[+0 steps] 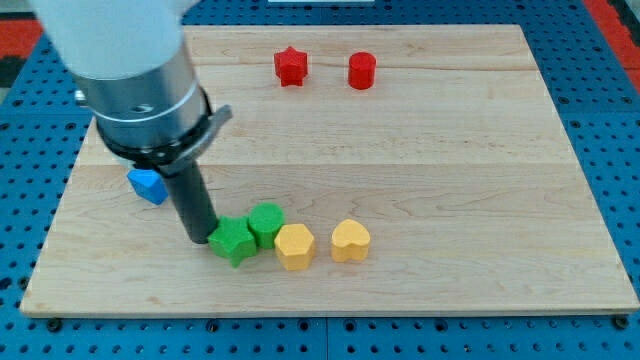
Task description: Push the cube diagonal to the red star
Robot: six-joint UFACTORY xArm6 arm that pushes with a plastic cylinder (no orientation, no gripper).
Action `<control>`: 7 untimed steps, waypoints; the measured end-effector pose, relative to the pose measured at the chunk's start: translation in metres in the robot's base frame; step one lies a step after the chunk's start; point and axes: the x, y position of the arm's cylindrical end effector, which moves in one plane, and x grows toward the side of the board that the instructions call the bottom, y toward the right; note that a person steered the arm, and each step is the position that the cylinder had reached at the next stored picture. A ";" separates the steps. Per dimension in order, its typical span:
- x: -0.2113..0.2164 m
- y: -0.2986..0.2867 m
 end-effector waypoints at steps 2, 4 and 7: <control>-0.036 -0.077; -0.040 -0.076; -0.099 -0.030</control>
